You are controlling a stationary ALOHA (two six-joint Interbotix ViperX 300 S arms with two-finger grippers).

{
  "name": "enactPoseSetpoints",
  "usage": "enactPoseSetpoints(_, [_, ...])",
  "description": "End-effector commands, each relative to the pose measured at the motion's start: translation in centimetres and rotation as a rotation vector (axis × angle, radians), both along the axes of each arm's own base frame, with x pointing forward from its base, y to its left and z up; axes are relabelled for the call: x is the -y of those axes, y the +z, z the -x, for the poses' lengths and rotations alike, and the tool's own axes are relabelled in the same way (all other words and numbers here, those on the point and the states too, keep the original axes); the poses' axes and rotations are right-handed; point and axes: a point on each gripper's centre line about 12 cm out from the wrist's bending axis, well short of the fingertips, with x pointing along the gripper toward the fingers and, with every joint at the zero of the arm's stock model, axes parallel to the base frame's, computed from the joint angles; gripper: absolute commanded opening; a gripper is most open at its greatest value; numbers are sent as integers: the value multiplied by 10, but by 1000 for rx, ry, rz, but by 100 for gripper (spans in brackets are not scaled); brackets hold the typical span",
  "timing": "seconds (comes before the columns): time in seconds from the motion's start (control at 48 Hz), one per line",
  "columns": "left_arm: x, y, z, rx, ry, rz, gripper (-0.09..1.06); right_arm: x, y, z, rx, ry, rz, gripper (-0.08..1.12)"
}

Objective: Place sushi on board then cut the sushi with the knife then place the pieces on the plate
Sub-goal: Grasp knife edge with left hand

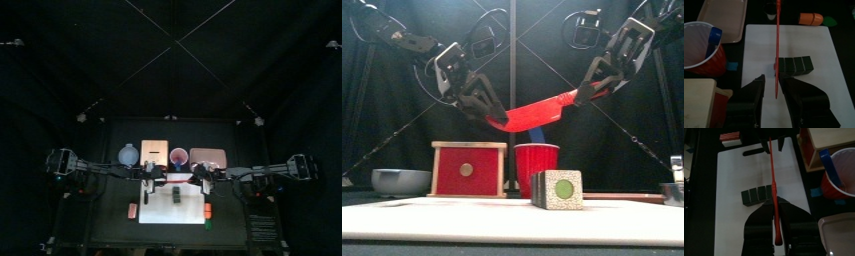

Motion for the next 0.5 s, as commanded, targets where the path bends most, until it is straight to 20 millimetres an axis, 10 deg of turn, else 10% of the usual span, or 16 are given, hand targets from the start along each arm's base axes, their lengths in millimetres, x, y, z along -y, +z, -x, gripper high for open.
enactPoseSetpoints(0.021, [1, 10, -9, 35, -1, 0, 67, 0, 12, -4, 43, 1, 2, 38])
enactPoseSetpoints(0.5, [1, 7, -8, 23, -2, -1, 40, -3, 2, -4, 10, -1, -17, 38])
